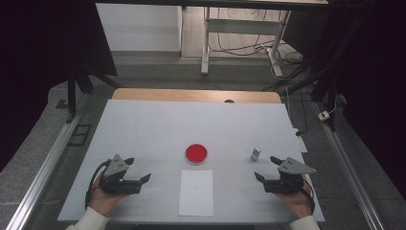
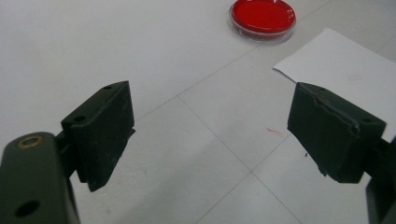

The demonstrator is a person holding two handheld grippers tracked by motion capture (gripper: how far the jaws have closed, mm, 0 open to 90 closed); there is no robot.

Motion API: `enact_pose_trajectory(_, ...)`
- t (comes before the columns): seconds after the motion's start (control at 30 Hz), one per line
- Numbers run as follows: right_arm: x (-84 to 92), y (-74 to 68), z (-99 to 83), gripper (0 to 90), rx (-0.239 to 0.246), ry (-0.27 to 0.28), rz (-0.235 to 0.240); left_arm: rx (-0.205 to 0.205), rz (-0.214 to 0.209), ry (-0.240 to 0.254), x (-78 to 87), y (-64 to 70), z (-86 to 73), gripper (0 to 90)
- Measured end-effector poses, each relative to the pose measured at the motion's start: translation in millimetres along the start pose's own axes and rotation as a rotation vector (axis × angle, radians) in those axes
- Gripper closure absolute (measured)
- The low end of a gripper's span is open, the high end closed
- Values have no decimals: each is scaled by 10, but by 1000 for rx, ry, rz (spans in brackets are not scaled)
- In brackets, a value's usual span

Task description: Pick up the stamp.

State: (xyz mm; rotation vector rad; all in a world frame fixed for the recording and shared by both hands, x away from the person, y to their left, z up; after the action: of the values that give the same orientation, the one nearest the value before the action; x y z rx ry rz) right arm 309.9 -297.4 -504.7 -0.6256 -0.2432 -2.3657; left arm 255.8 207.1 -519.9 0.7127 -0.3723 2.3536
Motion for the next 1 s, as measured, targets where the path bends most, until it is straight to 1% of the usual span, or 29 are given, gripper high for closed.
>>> enact_pose_trajectory(0.07,1,0,-3,158,4,5,-4,-1,7,2,9,-18,2,150)
enact_pose_trajectory(0.2,9,-18,7,170,1,11,6,2,9,6,18,-35,3,150)
enact_pose_trajectory(0.27,17,-23,11,175,6,6,3,-1,9,6,24,-37,8,150)
enact_pose_trajectory(0.3,24,-25,21,185,6,9,10,-5,8,6,26,-37,12,150)
enact_pose_trajectory(0.37,27,-25,26,188,4,11,11,-12,16,6,31,-35,15,151)
enact_pose_trajectory(0.43,17,-30,31,192,3,11,15,-14,14,5,30,-35,13,154)
enact_pose_trajectory(0.5,16,-33,30,193,5,1,13,-19,16,2,28,-32,10,155)
enact_pose_trajectory(0.67,2,-47,36,207,0,4,20,-26,10,2,22,-17,14,160)
enact_pose_trajectory(0.83,10,-54,48,216,2,2,17,-37,5,-9,0,0,12,161)
enact_pose_trajectory(0.97,20,-43,63,223,-8,16,19,-39,1,-7,-6,16,22,162)
enact_pose_trajectory(1.0,28,-38,70,224,-8,11,14,-40,-1,-8,-8,16,22,162)
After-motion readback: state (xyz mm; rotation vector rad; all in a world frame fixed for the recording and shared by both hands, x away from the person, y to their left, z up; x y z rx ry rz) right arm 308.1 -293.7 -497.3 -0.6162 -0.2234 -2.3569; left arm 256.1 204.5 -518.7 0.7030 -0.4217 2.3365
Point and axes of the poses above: each handheld gripper's, and its own axes: x roughly backward along the jaws, z roughly out of its top, y roughly to its right, the point moved 2 cm from there along -x, roughly forward along the jaws, and after that the axes turned 8 degrees about -x, right-handed, at the moved point
